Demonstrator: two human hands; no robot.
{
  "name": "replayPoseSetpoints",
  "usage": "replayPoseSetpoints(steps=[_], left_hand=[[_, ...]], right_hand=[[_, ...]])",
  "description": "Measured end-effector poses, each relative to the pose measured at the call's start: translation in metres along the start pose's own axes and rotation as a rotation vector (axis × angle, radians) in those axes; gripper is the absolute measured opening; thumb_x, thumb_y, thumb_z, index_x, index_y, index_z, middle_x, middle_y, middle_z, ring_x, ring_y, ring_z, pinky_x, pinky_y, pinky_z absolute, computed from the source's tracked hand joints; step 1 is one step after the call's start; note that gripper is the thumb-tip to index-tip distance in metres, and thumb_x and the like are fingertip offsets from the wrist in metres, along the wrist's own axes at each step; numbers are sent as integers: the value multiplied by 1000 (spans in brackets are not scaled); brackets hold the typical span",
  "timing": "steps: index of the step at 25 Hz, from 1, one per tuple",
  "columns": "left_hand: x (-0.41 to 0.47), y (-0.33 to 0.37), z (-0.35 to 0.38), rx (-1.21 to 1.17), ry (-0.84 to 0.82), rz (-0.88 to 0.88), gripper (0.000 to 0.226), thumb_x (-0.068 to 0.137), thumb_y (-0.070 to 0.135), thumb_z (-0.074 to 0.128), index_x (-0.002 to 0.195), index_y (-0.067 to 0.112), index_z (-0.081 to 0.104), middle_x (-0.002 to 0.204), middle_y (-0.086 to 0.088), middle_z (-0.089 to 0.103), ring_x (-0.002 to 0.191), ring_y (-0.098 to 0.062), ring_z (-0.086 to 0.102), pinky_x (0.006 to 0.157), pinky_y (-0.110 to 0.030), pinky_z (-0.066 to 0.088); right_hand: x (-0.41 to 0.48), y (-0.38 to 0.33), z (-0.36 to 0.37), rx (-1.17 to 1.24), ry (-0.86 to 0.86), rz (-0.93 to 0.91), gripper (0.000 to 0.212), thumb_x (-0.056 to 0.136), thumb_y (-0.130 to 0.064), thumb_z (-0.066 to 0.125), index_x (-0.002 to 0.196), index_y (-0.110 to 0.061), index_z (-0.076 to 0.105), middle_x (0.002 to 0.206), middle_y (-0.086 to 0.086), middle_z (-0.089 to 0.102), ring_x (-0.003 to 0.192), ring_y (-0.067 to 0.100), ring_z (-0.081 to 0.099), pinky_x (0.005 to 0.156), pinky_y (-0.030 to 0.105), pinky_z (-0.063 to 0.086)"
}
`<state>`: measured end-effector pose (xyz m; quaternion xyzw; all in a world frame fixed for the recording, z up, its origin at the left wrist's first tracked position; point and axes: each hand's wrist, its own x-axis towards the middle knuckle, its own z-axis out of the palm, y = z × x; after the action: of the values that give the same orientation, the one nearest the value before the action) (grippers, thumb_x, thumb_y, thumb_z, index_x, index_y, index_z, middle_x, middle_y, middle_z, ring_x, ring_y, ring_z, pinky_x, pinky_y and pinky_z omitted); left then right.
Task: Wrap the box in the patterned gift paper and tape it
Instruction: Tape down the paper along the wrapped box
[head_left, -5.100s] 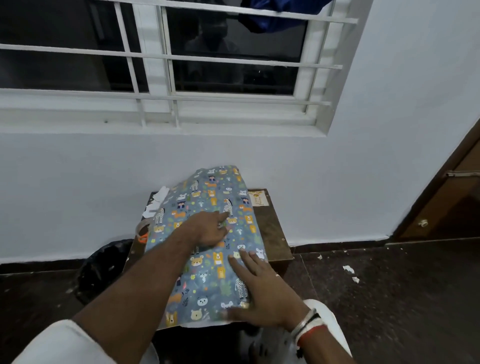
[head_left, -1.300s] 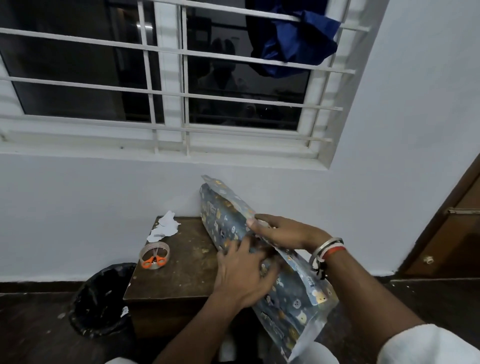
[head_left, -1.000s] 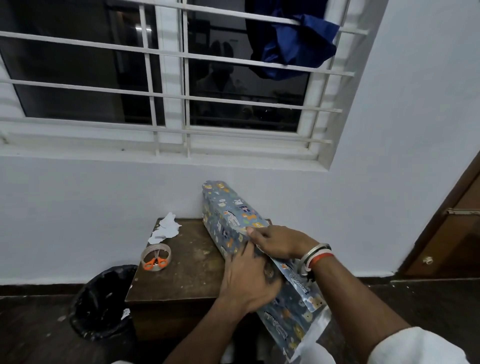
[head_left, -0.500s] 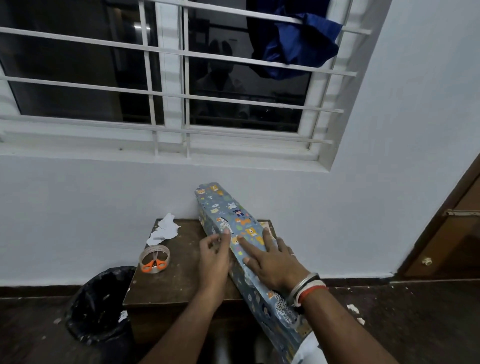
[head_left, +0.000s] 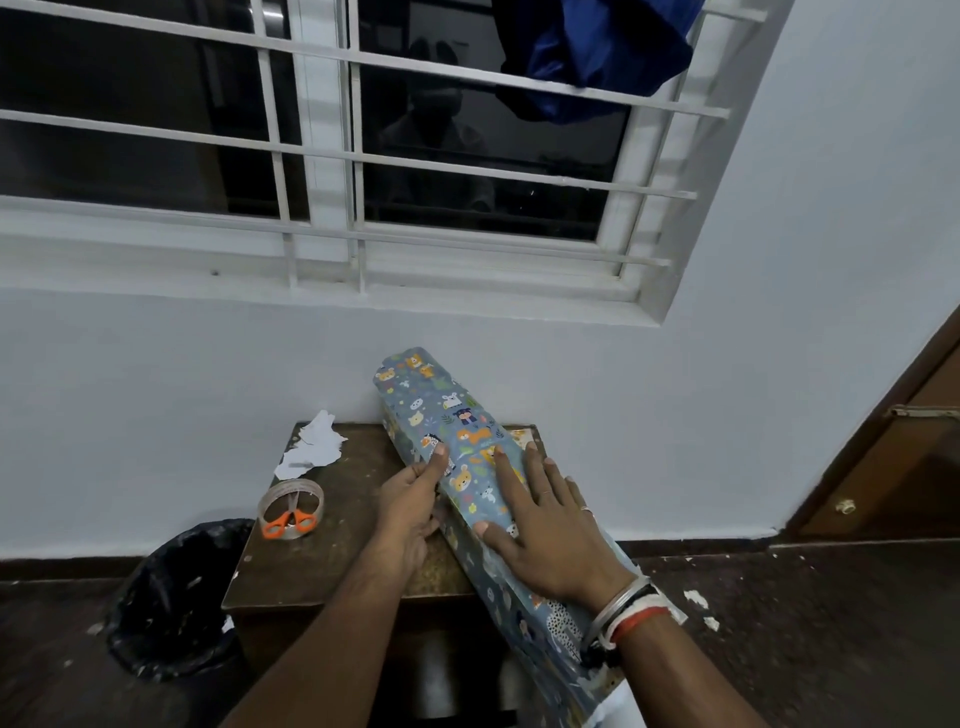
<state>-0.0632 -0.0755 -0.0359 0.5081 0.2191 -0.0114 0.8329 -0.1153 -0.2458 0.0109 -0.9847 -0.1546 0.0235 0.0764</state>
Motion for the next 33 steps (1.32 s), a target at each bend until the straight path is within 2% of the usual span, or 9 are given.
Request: replayPoseSetpoints(steps=[6, 10, 13, 15, 20, 23, 25, 28, 33], left_hand=[[4, -2, 1, 22, -30, 4, 27, 90, 34, 76, 78, 12, 65, 83, -2, 76, 59, -5, 72, 47, -21, 55], [9, -8, -7, 117, 0, 94, 43, 75, 42, 85, 91, 5, 70, 78, -2, 70, 63, -10, 63, 49, -19, 49], [13, -11, -20, 225, 70, 193, 69, 55, 51, 87, 103, 7, 66, 88, -5, 74, 82, -19, 71, 65, -25, 53], [13, -7, -24, 403, 106, 247, 71, 55, 61, 85, 107, 19, 60, 95, -2, 75, 88, -16, 72, 67, -26, 50], [19, 16, -35, 841, 122, 599, 81, 57, 67, 88, 124, 36, 53, 121, 6, 62, 104, -14, 62, 87, -37, 53], [9, 54, -37, 1239, 59, 951, 101, 50, 82, 78, 138, 43, 46, 144, 5, 47, 134, -21, 45, 107, -47, 42], [-4, 85, -29, 1500, -79, 1081, 117, 48, 94, 67, 149, 47, 34, 163, 6, 31, 153, -21, 23, 121, -50, 24], [-12, 107, -11, 1890, -345, 1040, 131, 50, 97, 62, 160, 44, 14, 169, 9, 14, 158, -16, 7, 128, -44, 6], [-9, 90, -6, 1967, -465, 718, 119, 57, 75, 81, 156, 38, 26, 139, 8, 52, 124, -20, 54, 101, -37, 46]], right_hand=[[5, -2, 2, 113, 51, 95, 64, 101, -62, 41, 157, -56, 10, 171, 16, -8, 158, 35, -1, 125, 47, 13], [14, -2, 1, 214, 97, 156, 84, 86, -58, 63, 156, -47, 16, 145, 15, 47, 132, 37, 50, 105, 43, 46], [20, -1, 0, 302, 106, 199, 109, 74, -55, 73, 159, -30, 8, 134, 11, 56, 121, 35, 57, 94, 44, 52], [21, -2, -1, 306, 91, 251, 121, 69, -53, 76, 160, -17, 4, 135, 13, 54, 122, 35, 56, 94, 44, 52], [24, 6, -16, 289, 54, 236, 110, 47, -57, 72, 143, -15, 37, 120, 7, 60, 107, 28, 61, 85, 41, 56], [19, 31, -46, 331, -47, 94, 103, 61, -37, 88, 148, -19, 35, 120, 0, 61, 103, 22, 61, 89, 36, 54], [16, 47, -70, 292, -151, -10, 105, 69, -26, 89, 155, -27, 29, 129, -2, 59, 109, 17, 58, 95, 30, 48], [26, 61, -77, 217, -223, -132, 110, 70, -28, 90, 158, -28, 24, 139, -4, 56, 116, 13, 56, 95, 22, 43], [30, 62, -55, 87, -209, -169, 113, 72, -31, 89, 161, -17, 21, 154, 5, 42, 134, 22, 46, 107, 26, 37]])
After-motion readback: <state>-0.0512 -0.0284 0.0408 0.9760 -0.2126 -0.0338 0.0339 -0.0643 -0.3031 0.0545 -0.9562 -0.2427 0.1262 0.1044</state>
